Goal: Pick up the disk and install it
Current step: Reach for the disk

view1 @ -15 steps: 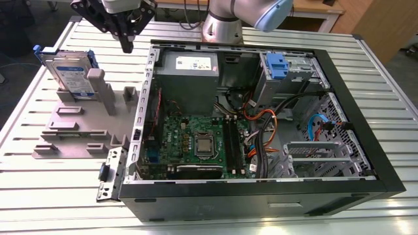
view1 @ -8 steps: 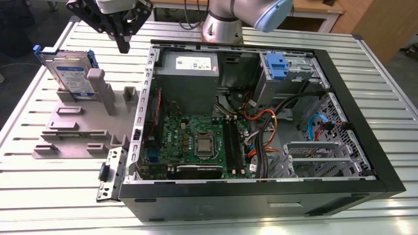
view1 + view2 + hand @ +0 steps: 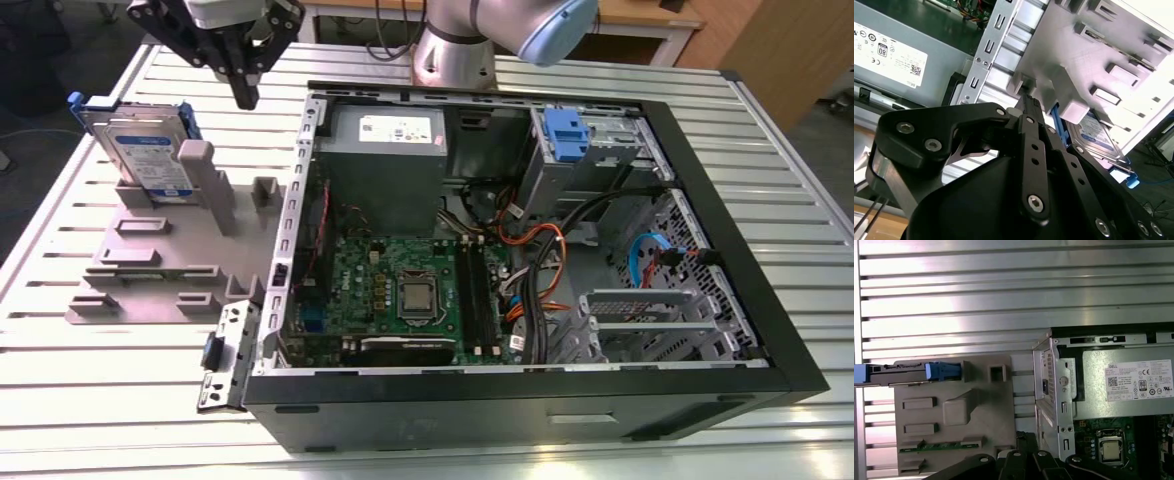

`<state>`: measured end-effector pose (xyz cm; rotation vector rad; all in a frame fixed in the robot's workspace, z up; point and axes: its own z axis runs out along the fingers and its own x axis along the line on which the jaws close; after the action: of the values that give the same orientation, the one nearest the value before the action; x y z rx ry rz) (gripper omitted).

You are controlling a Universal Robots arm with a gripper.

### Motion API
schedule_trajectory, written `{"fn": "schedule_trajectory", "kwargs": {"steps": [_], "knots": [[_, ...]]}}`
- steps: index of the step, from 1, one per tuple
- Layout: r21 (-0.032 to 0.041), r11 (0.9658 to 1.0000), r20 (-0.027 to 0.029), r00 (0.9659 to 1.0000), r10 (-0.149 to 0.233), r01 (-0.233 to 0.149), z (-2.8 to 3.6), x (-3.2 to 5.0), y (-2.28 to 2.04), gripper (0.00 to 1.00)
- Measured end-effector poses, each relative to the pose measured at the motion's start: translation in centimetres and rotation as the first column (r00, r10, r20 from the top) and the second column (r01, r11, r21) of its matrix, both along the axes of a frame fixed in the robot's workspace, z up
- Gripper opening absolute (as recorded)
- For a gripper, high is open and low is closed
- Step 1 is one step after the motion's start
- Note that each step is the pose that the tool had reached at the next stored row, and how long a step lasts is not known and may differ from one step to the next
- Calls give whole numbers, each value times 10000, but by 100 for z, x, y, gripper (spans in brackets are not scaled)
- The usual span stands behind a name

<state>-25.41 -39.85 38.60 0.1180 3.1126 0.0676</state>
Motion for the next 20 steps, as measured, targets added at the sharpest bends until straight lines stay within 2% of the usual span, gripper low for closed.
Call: {"fn": "schedule_trajectory", "kwargs": {"steps": [20], "knots": [[0,10000,0,10000,0,0,-20,-140,0,11]]}}
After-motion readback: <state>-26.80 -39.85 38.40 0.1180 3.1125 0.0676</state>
